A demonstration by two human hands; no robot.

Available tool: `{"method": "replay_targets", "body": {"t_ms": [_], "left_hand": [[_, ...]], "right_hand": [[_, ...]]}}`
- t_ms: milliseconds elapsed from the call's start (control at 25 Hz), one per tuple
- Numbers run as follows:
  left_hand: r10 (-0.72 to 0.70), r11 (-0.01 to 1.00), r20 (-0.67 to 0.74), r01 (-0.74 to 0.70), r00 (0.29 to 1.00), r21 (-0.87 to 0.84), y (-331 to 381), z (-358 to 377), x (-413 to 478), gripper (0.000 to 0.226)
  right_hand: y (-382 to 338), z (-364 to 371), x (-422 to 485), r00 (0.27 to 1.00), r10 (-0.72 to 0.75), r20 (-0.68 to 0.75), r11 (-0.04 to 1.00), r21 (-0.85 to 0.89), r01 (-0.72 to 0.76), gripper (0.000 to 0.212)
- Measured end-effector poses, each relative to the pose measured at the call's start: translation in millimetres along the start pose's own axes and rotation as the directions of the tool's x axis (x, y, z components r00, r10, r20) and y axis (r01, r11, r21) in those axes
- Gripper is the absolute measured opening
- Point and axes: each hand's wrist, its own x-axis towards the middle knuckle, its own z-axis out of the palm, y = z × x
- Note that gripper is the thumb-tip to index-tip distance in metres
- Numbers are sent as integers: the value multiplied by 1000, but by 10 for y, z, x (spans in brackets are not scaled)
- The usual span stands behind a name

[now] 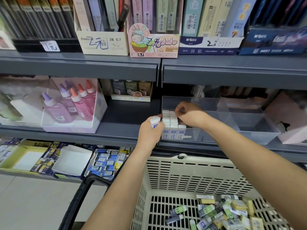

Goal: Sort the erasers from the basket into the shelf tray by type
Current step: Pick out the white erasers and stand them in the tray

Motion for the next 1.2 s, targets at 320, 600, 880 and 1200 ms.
{"method": "replay_targets", "body": {"t_ms": [320,600,880,1200], "left_hand": [[41,999,-46,-42,998,-11,104,-28,-157,18],[-73,986,301,115,951,-125,234,9,-471,7],[-96,939,388,213,917,-270,192,63,-634,12],[-33,977,229,79,973,-196,217,24,-649,14]], "right_hand": [[-39,26,-124,1000,-1,-20,999,-35,0,17],[-104,-141,-663,949,-300,-95,864,394,313,10],[104,-269,-796,973,-230,-21,896,385,220,11],[179,-314,-736,982,-190,-17,840,515,172,7]]}}
